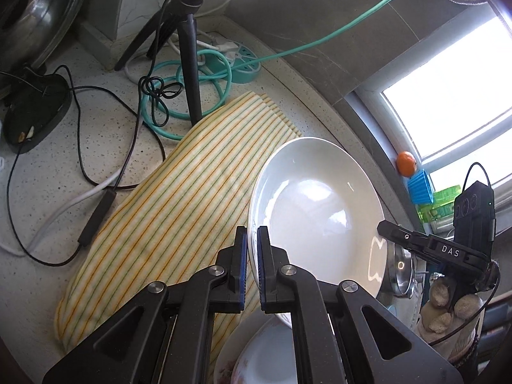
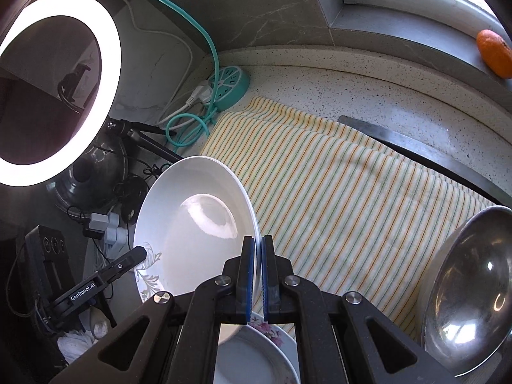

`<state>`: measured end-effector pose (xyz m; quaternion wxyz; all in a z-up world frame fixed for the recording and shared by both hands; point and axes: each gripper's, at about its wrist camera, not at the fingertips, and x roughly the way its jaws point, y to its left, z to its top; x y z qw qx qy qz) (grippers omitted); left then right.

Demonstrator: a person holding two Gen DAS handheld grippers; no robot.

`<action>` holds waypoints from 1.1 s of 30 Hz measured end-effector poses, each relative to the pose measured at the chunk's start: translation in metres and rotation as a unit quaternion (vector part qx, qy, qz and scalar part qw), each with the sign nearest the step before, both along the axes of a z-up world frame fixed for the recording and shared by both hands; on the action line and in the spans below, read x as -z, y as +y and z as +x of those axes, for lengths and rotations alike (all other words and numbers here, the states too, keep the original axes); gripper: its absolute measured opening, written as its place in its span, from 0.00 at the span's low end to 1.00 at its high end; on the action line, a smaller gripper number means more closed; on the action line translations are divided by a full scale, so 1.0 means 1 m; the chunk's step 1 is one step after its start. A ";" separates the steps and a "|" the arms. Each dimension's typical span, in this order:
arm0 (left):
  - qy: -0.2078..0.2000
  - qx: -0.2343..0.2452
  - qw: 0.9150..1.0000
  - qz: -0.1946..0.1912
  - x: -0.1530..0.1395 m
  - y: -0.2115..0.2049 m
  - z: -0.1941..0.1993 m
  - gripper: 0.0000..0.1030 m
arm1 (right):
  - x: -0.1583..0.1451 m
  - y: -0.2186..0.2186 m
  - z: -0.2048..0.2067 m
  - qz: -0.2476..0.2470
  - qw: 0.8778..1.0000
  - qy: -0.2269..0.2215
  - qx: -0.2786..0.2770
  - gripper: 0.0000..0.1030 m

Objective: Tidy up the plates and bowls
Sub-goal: 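Lift the white plate and carry it over the rose plate stack with both tools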

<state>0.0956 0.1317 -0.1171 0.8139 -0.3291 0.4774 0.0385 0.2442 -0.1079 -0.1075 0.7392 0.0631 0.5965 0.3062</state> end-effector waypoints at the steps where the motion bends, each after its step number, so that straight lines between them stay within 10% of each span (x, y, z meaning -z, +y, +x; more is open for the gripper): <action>1: 0.000 0.006 1.000 0.001 -0.001 -0.001 -0.002 0.04 | -0.001 -0.003 -0.004 0.001 1.000 0.001 0.006 0.04; 33: 0.008 0.141 0.990 0.013 0.004 -0.036 -0.025 0.04 | 0.020 -0.075 -0.130 0.012 0.989 0.010 0.148 0.04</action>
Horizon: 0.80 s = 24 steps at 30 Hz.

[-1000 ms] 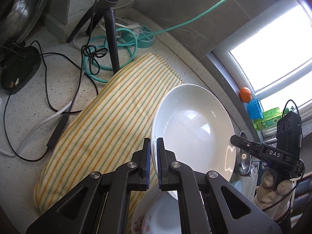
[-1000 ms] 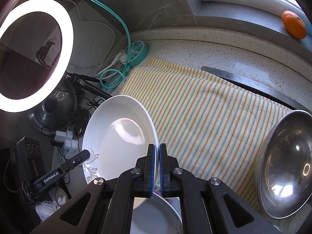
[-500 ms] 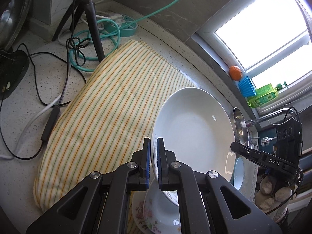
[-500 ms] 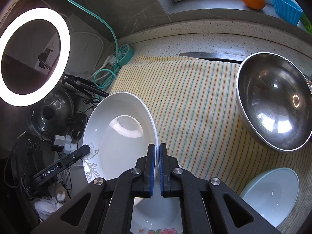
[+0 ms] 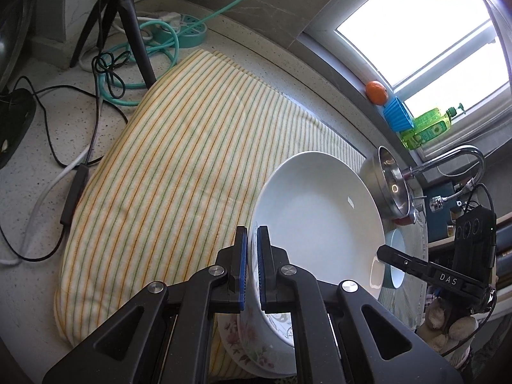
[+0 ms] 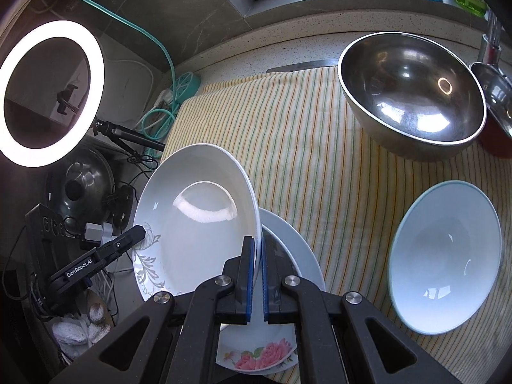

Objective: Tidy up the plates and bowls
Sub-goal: 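Lift the white plate and carry it over the rose plate stack with both tools, then lower the white plate onto the rose plate stack with both tools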

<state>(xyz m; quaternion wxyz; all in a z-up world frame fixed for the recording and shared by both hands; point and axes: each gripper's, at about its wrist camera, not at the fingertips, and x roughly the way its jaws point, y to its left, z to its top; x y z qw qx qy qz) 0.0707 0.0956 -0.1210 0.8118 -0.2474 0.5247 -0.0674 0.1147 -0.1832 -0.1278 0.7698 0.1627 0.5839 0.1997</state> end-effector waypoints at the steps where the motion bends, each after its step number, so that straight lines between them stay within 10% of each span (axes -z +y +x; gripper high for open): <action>1: 0.001 0.003 1.000 0.000 0.001 -0.001 -0.001 0.04 | 0.001 -0.001 -0.003 0.000 1.000 0.001 0.003 0.04; 24: 0.012 0.043 0.999 0.000 0.010 -0.016 -0.017 0.04 | 0.015 -0.017 -0.050 -0.004 0.999 0.014 0.042 0.04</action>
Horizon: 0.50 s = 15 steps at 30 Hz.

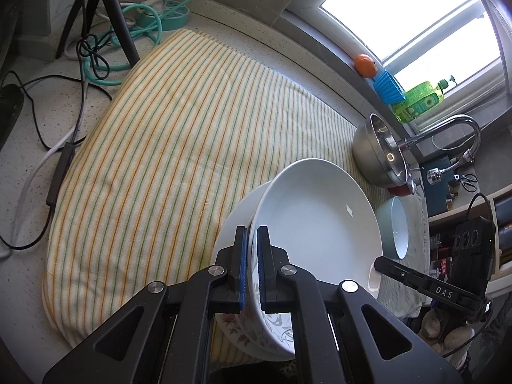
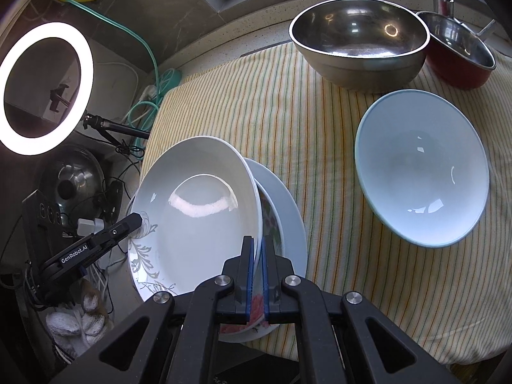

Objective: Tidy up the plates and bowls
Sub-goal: 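Lower the white plate onto the rose plate stack with both tools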

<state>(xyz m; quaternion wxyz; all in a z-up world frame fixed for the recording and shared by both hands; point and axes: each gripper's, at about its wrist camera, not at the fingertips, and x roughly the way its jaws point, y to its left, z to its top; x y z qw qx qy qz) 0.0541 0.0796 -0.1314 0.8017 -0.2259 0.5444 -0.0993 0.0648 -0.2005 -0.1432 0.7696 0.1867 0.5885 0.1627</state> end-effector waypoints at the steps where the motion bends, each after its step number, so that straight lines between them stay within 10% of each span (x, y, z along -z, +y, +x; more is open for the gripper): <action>1: 0.001 0.001 1.000 0.000 0.001 0.000 0.000 0.04 | 0.001 -0.001 -0.002 0.001 1.000 0.001 0.001 0.04; 15: 0.002 0.004 1.000 0.006 0.006 -0.005 -0.003 0.04 | 0.009 0.000 -0.013 0.000 1.000 0.015 0.003 0.05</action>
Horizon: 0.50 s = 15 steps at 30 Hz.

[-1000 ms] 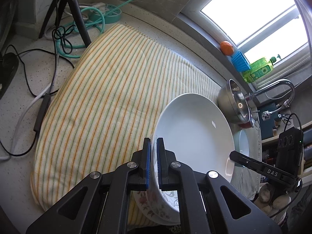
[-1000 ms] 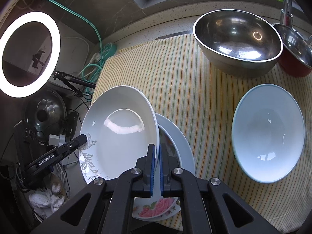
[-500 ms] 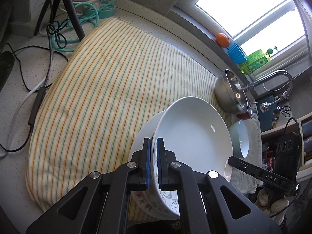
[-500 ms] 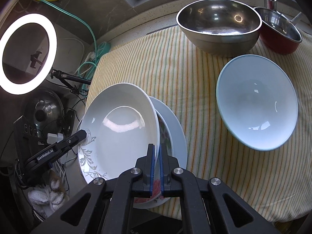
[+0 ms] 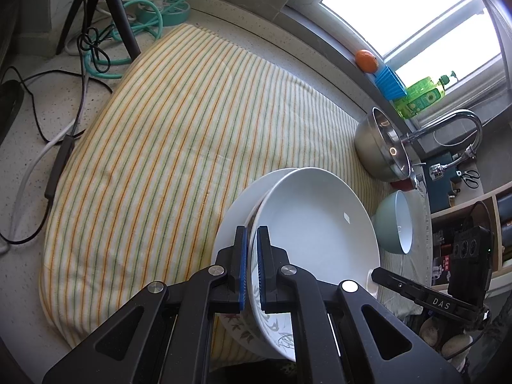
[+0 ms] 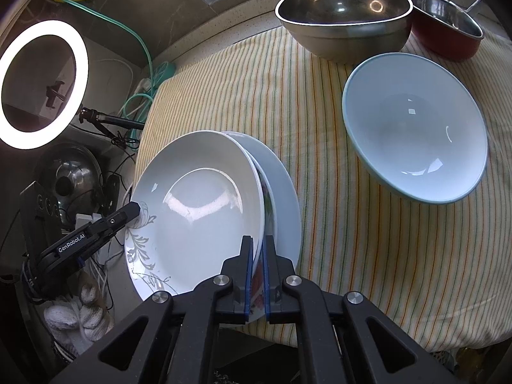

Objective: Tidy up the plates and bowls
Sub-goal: 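Lower the white plate onto the rose plate stack with both tools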

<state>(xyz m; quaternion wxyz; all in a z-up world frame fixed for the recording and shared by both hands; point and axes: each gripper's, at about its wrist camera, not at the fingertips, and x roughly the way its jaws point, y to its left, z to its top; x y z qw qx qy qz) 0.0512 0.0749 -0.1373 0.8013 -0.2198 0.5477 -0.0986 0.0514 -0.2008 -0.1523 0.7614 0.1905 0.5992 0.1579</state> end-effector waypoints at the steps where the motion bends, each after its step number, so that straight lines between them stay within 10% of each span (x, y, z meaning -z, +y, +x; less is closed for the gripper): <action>1: 0.000 0.000 1.000 0.001 0.000 -0.001 0.000 0.04 | 0.000 0.000 0.000 -0.001 1.000 0.000 0.000 0.05; 15: 0.006 0.002 1.000 0.002 0.006 -0.002 0.001 0.05 | 0.005 0.004 -0.002 -0.005 1.000 0.006 -0.001 0.05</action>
